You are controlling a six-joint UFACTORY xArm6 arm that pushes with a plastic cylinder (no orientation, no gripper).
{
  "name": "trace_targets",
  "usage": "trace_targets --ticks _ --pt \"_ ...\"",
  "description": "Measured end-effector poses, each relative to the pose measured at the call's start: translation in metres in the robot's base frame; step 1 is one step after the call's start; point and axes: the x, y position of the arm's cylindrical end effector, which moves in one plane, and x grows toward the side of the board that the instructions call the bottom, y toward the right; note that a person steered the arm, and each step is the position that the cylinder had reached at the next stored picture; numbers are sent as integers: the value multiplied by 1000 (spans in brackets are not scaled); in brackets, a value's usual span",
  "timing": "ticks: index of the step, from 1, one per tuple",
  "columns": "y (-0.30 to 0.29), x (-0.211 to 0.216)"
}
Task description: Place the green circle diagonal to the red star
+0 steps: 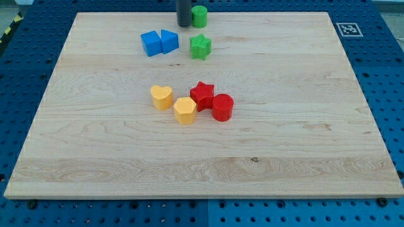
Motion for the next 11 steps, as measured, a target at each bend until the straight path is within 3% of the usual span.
trace_targets --ticks 2,4,5,8,10,11 --pt "-3 -23" --pt "101 39" --pt "117 40" --pt "136 -9" --pt "145 71" --pt "145 62"
